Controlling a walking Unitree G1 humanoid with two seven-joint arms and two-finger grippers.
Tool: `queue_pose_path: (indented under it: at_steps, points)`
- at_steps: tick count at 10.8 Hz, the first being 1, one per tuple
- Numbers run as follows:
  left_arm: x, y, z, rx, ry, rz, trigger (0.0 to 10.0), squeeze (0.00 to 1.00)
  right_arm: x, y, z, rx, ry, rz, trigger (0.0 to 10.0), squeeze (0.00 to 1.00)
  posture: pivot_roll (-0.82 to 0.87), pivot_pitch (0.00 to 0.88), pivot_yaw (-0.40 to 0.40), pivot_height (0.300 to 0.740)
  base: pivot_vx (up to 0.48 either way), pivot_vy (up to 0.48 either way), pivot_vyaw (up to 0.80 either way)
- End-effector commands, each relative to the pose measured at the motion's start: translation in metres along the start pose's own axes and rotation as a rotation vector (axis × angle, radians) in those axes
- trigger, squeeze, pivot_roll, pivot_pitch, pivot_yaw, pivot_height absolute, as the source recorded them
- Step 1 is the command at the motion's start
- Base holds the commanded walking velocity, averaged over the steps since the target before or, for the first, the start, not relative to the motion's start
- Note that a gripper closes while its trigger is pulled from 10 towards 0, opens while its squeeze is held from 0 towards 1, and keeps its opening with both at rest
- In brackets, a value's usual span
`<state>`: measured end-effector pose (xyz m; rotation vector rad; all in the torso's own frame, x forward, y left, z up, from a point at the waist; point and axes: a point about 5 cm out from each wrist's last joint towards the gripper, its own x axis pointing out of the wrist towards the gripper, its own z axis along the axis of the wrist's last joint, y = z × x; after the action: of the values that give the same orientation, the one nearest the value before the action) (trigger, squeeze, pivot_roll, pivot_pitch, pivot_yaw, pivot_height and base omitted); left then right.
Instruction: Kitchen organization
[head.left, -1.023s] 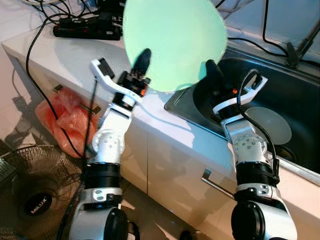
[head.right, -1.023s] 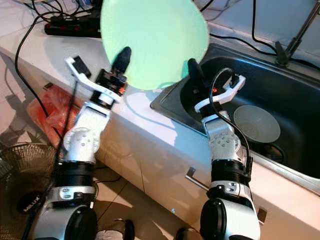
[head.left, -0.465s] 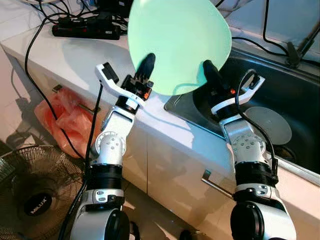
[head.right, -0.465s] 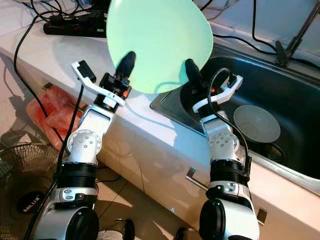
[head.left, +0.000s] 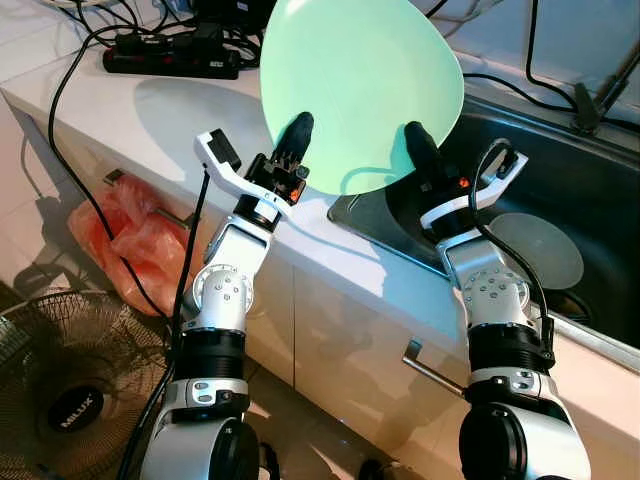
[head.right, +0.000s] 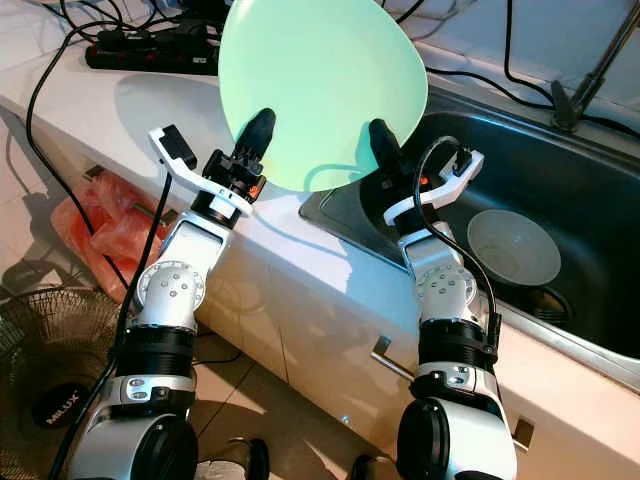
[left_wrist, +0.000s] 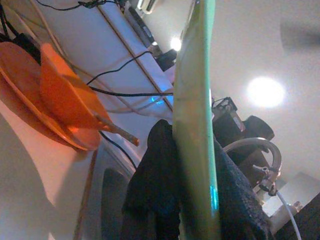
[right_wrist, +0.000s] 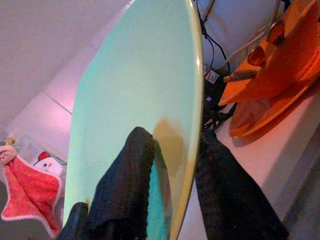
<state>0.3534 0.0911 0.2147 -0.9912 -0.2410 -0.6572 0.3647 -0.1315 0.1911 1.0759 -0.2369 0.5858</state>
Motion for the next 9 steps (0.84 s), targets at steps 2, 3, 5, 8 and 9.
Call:
queue_pose_path:
  at_steps: [2, 3, 5, 8, 9]
  points:
    - [0.002, -0.007, -0.013, -0.022, 0.023, -0.036, 10.0, 0.0, 0.0, 0.003, 0.002, 0.002, -0.017, 0.014, 0.0, 0.0, 0.06, 0.113, -0.031, 0.74, 0.0, 0.0, 0.0]
    - [0.003, -0.004, -0.019, 0.052, 0.07, -0.002, 10.0, 0.0, 0.0, 0.003, 0.002, 0.004, -0.014, 0.012, 0.0, 0.0, 0.06, 0.114, -0.033, 0.74, 0.0, 0.0, 0.0]
    - [0.003, -0.002, -0.027, 0.118, 0.096, 0.031, 10.0, 1.0, 0.0, 0.002, 0.001, 0.006, -0.012, 0.006, 0.0, 0.0, 0.06, 0.117, -0.034, 0.74, 0.0, 0.0, 0.0]
    - [0.001, -0.001, -0.032, 0.117, 0.111, 0.035, 10.0, 1.0, 0.001, 0.0, 0.007, 0.033, -0.06, -0.028, 0.0, 0.0, 0.06, 0.116, -0.034, 0.74, 0.0, 0.0, 0.0]
    - [0.001, -0.001, -0.033, 0.12, 0.117, 0.034, 10.0, 1.0, 0.003, 0.0, 0.016, 0.07, -0.12, -0.038, 0.0, 0.0, 0.06, 0.113, -0.033, 0.74, 0.0, 0.0, 0.0]
